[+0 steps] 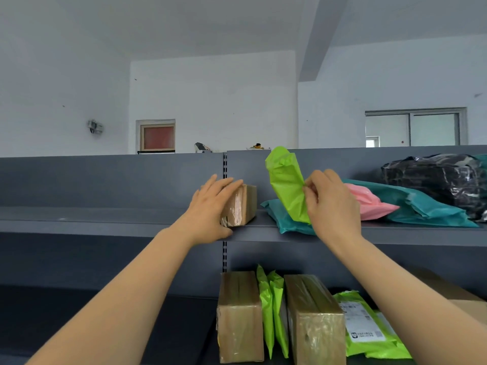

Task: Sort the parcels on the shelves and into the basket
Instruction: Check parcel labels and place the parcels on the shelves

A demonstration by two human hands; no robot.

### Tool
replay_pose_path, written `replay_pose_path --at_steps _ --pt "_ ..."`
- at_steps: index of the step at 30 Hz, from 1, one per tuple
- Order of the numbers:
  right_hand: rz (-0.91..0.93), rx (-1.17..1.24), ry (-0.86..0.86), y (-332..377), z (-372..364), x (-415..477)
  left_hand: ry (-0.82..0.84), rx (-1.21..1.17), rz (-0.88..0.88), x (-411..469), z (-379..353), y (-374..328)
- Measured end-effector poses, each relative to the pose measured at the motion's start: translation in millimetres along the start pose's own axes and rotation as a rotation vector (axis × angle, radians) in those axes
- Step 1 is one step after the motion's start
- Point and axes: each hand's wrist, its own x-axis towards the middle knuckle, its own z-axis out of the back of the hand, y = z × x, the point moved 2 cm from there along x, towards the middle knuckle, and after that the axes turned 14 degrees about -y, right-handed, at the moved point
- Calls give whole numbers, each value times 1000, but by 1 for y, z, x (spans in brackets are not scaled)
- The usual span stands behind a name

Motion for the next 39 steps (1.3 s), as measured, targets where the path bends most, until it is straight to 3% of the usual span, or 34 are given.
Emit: replay_pose_path --at_steps 2,5,8,11,14,19,24,34,39 --pt "16 -2 2 2 -2 0 -98 -84 168 -3 -1 -2" --pt "16 4 4 4 -5 0 -370 -261 528 -11 -7 -12" --pt "13 -2 9 5 -7 -2 -367 -224 724 -16 -19 -20" --pt "23 -19 30 6 -8 -5 -347 -148 753 -17 -28 -24" --pt "37 -29 32 3 -9 -4 -466 -62 560 -14 -24 -23" --pt "15 -26 -9 -10 -5 -1 -457 286 -145 -20 -14 -15" --pt "29 -31 -17 -10 -7 -1 -445 420 -440 -25 -2 -11" --pt "52 -41 -9 -5 -11 -5 -527 459 -459 -39 -7 -2" --pt "44 -45 -5 -3 -11 -5 -485 348 -374 -35 -4 -1"
